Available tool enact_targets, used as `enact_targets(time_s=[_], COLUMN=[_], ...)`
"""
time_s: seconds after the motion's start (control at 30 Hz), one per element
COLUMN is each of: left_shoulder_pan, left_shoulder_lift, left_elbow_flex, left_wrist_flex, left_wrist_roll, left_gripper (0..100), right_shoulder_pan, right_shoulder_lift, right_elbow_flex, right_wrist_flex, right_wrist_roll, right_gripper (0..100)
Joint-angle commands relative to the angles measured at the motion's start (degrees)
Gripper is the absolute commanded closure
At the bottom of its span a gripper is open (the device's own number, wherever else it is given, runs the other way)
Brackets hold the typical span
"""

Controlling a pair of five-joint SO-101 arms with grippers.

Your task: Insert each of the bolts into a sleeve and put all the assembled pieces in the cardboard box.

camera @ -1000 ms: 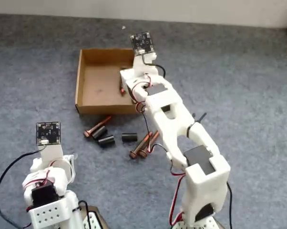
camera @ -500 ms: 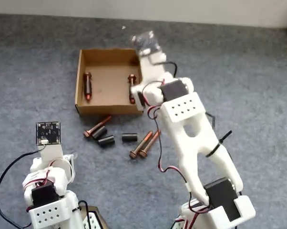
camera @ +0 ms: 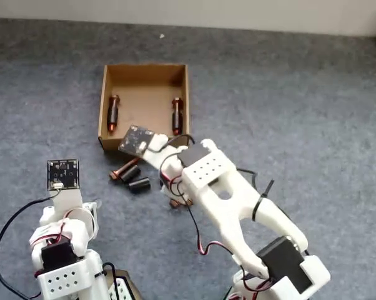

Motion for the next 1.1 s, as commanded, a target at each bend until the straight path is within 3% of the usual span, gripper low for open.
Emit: enact_targets(time_s=[0.0,0.27,0.83,1.07], left_shoulder_pan=[-0.7,-0.7,-0.7,-0.7], left_shoulder_lift=[-0.5,-0.5,-0.5,-0.5], left_elbow_flex=[-0.2,-0.2,-0.2,-0.2], left_wrist_flex=[-0.9,-1.0,-1.0,-1.0], left_wrist_roll=[-0.5,-0.5,-0.5,-0.5], left_gripper=[77,77,77,77], right_shoulder_pan=[-1.3,-1.3,-1.4,-1.5], right_shoulder_lift=[-0.1,13.8,22.2,15.3], right_elbow_flex=[0.5,-8.5,-11.1,-10.9], right_wrist_flex=[-4.0,-4.2,-7.3,-7.2], right_wrist_roll=[1.1,1.1,1.0,0.7], right_gripper=[78.3,78.3,78.9,94.9])
